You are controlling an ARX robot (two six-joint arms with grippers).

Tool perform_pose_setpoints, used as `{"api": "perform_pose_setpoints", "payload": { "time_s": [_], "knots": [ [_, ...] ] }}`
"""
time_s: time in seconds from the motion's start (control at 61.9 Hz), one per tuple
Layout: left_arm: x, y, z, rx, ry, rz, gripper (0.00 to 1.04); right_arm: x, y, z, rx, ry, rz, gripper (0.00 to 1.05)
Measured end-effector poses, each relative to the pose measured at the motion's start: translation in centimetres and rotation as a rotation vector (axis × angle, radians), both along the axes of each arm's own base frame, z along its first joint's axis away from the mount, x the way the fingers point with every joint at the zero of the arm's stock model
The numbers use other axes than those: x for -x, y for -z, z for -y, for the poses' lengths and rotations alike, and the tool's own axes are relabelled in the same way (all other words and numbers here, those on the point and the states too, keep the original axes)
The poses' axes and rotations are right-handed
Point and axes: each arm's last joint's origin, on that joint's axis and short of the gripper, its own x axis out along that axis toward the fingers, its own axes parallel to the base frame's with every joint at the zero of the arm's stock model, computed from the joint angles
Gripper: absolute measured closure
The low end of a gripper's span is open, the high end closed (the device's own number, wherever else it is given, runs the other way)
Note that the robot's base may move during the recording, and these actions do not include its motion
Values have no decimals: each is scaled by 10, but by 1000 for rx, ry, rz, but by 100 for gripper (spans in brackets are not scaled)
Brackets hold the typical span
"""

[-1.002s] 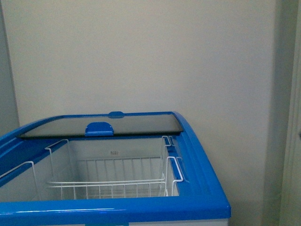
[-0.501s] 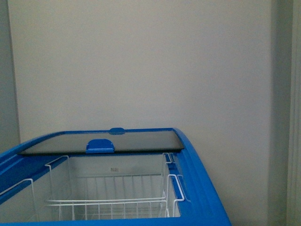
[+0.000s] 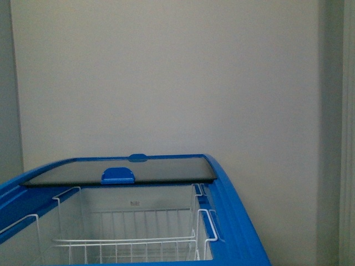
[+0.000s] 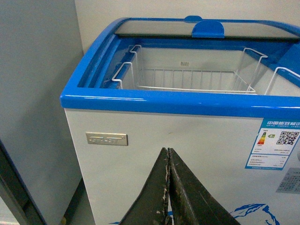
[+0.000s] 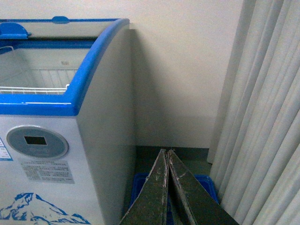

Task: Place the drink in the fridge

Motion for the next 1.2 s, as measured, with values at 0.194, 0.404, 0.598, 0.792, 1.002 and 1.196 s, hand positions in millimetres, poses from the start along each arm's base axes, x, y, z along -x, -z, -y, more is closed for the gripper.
{"api": "perform_pose_setpoints", "payload": {
  "time_s": [0.194, 0.404, 0.598, 0.792, 1.002, 1.196],
  "knots": [
    [0, 0, 0, 0, 0, 0, 102, 0, 5, 0, 0, 0, 0, 102],
    [0, 0, 0, 0, 0, 0, 102, 1, 13, 0, 0, 0, 13, 102],
    [0, 0, 0, 0, 0, 0, 91, 1, 13, 0, 0, -1, 16, 90],
    [0, 0, 0, 0, 0, 0, 47, 1, 13, 0, 0, -1, 16, 48],
    [0, 0, 0, 0, 0, 0, 7, 1, 13, 0, 0, -1, 16, 7],
    [0, 0, 0, 0, 0, 0, 8, 1, 13, 0, 0, -1, 16, 7]
  ]
}}
